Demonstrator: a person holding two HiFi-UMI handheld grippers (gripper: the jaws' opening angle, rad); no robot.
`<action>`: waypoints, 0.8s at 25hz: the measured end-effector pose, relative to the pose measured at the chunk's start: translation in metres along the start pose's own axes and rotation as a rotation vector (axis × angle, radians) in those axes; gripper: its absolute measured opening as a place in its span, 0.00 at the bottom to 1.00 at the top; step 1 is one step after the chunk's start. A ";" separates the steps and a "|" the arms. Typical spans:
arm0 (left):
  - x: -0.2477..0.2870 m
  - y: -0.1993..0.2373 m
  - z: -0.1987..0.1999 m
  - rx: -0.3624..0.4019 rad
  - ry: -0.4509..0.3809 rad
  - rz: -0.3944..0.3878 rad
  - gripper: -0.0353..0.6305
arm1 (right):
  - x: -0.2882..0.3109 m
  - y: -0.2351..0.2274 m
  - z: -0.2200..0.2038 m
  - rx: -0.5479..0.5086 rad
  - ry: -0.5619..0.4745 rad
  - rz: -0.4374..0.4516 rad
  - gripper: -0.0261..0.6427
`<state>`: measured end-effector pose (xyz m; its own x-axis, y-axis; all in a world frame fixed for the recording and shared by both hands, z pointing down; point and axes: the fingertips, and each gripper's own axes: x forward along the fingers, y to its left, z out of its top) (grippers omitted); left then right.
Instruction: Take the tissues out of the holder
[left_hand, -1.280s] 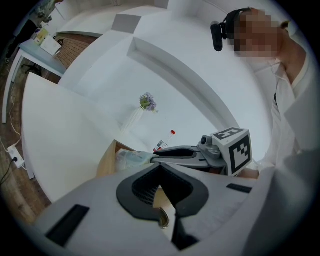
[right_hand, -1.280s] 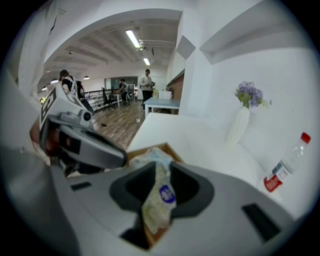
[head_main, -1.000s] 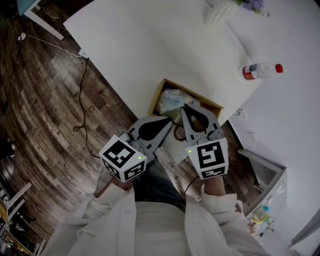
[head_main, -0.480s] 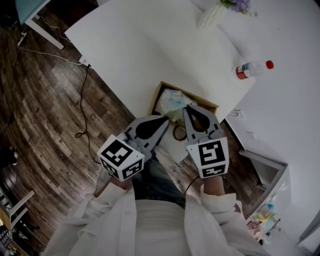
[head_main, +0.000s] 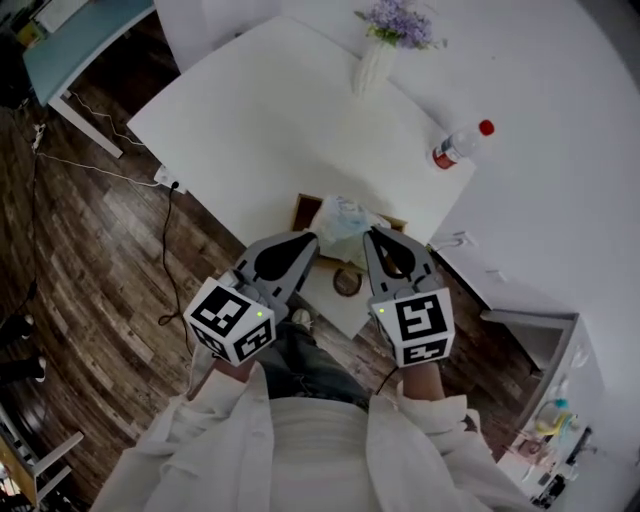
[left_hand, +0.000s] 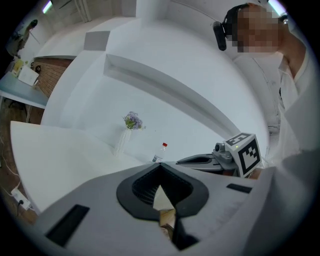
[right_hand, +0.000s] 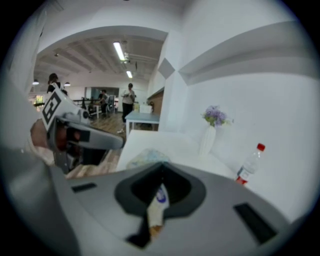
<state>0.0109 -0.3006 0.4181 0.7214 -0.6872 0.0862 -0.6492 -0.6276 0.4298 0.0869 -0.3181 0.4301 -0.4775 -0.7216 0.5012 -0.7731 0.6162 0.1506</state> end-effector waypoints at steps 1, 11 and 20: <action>-0.001 -0.001 0.003 0.009 -0.002 -0.003 0.08 | -0.004 -0.003 0.002 0.008 -0.012 -0.011 0.06; 0.000 -0.006 0.043 0.104 -0.048 -0.026 0.08 | -0.040 -0.029 0.036 0.068 -0.159 -0.115 0.06; 0.003 -0.027 0.077 0.169 -0.105 -0.085 0.08 | -0.067 -0.035 0.068 0.101 -0.289 -0.137 0.06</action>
<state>0.0120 -0.3143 0.3380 0.7521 -0.6577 -0.0416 -0.6246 -0.7315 0.2736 0.1176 -0.3126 0.3336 -0.4537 -0.8641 0.2178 -0.8689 0.4833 0.1074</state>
